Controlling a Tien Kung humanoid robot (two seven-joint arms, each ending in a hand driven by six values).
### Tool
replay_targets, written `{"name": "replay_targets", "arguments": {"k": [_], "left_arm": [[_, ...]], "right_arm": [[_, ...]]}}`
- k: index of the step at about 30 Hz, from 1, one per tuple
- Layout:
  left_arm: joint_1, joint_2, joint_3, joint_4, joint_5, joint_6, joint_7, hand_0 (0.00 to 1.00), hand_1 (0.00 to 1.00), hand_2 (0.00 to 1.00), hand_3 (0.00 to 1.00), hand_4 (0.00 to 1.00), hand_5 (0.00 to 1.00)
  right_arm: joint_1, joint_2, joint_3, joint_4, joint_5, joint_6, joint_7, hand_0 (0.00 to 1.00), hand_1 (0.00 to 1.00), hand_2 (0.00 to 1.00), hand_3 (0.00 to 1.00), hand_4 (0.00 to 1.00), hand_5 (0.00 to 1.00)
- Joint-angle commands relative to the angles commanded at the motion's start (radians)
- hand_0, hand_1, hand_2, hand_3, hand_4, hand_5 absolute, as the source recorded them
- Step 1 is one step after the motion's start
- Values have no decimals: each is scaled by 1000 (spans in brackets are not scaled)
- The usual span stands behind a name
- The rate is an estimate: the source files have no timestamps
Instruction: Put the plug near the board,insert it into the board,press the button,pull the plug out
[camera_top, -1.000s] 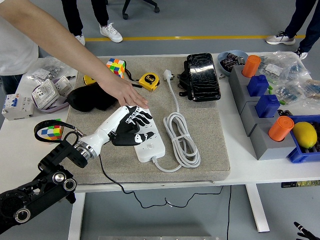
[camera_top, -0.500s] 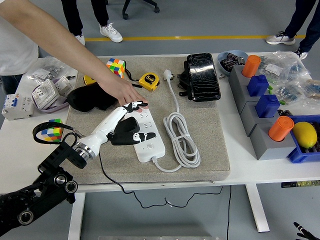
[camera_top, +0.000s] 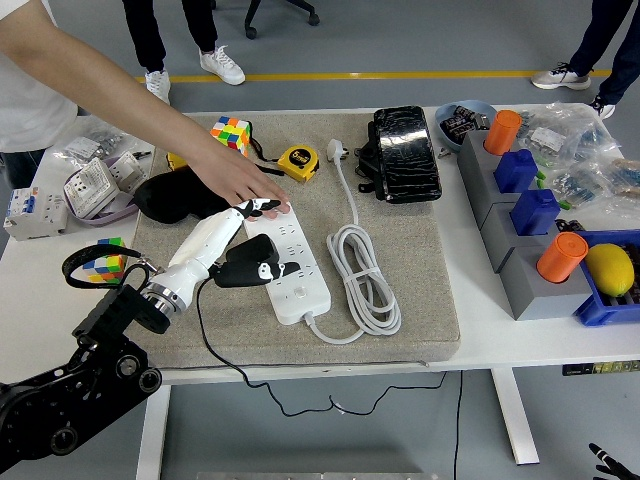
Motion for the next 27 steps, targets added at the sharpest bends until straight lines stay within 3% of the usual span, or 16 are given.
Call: {"name": "replay_targets", "arguments": {"k": [1, 15, 27], "left_arm": [[-2, -1, 1, 5, 7, -1, 5, 672, 660, 678, 747, 998, 324], [-38, -22, 21, 99, 78, -10, 69, 664, 656, 678, 729, 998, 357], [-55, -31, 27, 147, 94, 10, 78, 640, 642, 671, 717, 998, 354]], "right_arm": [[0, 0, -1, 0, 0, 0, 0, 571, 639, 606, 549, 959, 529], [0, 0, -2, 1, 1, 1, 0, 571, 639, 606, 549, 959, 529], [3, 0, -4, 2, 0, 0, 0, 571, 639, 606, 548, 959, 529]]}}
